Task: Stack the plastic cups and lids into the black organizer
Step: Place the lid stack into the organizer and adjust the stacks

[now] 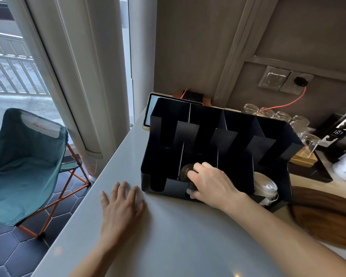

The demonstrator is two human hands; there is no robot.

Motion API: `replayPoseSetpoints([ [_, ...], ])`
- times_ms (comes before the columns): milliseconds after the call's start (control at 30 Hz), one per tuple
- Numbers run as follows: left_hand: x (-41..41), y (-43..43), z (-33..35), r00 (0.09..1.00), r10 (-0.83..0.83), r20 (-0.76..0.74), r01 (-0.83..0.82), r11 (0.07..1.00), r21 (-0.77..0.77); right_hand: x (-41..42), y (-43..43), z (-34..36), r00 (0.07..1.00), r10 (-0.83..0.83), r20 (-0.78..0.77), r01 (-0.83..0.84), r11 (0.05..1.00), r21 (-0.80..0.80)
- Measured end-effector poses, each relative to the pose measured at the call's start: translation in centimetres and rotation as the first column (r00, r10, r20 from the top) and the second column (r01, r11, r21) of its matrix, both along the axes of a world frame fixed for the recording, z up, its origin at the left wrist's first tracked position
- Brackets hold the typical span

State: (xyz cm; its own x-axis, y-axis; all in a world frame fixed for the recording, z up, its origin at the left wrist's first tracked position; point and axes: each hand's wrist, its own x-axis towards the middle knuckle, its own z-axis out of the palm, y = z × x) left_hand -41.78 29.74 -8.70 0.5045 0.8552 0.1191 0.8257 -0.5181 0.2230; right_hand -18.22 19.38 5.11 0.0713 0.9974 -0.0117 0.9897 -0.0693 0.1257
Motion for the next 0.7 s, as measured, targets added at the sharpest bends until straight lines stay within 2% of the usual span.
replayPoseSetpoints([
  [233, 0.01, -0.03, 0.11, 1.0, -0.001, 0.012, 0.001, 1.0, 0.0, 0.2, -0.16, -0.23, 1.0, 0.015, 0.007, -0.015, 0.999, 0.029],
  [467, 0.05, -0.02, 0.06, 1.0, 0.004, 0.01, -0.004, 1.0, -0.01, 0.12, -0.07, 0.29, 0.997, -0.042, -0.064, 0.04, 0.999, -0.031],
  [700, 0.07, 0.01, 0.19, 1.0, 0.001, 0.002, -0.001, 1.0, -0.013, -0.16, -0.02, 0.26, 0.997, -0.036, -0.063, 0.034, 0.999, -0.027],
])
